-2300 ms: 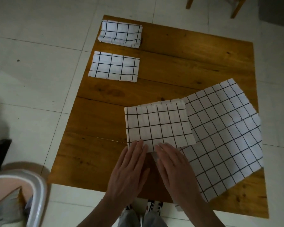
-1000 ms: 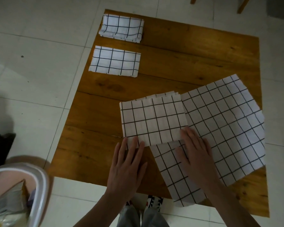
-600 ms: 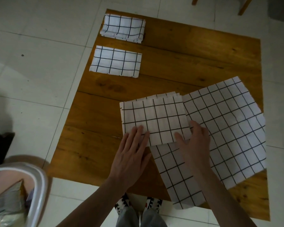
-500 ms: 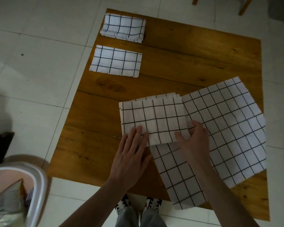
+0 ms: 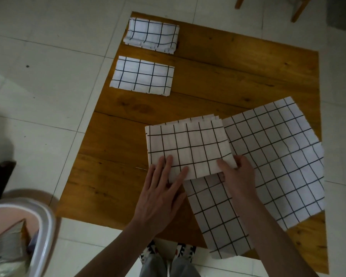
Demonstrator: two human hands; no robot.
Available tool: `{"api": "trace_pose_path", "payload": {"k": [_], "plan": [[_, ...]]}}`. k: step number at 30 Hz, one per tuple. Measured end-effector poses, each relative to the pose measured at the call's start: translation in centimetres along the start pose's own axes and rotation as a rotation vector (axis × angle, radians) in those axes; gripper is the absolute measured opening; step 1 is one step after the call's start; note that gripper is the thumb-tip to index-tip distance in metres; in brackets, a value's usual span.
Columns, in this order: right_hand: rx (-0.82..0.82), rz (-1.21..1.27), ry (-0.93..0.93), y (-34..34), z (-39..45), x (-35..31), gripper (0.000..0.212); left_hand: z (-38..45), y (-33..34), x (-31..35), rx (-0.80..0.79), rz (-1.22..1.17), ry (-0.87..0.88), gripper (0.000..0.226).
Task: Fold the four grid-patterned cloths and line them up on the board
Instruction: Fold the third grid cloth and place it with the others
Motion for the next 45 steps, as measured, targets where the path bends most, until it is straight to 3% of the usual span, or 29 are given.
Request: {"api": "trace_pose_path", "payload": {"k": [7,11,16,21,29,37,45], "plan": [[0.155,0.02,-0.101,-1.7,-1.8,-0.1,0.027,0.6,-0.4,1.1,-0.001,0.0,0.015,0.064],[0.238,-0.07,-0.26,-2.2,-3.4,0.0,0.02,1.3,-0.6,1.6,0.019,-0.058,-0.087,0.068],[0.24,-0.109,-0.415,-1.2,-4.6,0.3,0.019,1.8,-0.9,1.8,0.015,-0.074,-0.119,0.066],[0.168,-0.109,-0.519,1.3,-4.9,0.4,0.025,1.9,-1.1,1.5,0.007,-0.08,-0.111,0.065],[0.03,-0.487,-0.726,4.7,-4.3,1.7,0.038,1.3,-0.9,0.6,0.08,-0.164,-0.132,0.072],[-0.132,-0.77,-0.787,6.4,-3.5,4.4,0.044,0.6,-0.5,-0.5,0.112,-0.276,-0.163,0.07],[-0.258,-0.775,-0.666,6.9,-3.2,4.5,0.058,0.3,-0.6,-0.9,0.118,-0.224,-0.104,0.061]]}}
Point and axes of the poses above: each hand's wrist, its own z-axis towards the middle knuckle, its own y-axis out of the palm, x = y × z, the point moved 1 cm from there along z, towards the middle knuckle, and after that the axes turned 6 degrees about -x, right-handed, at the moved point
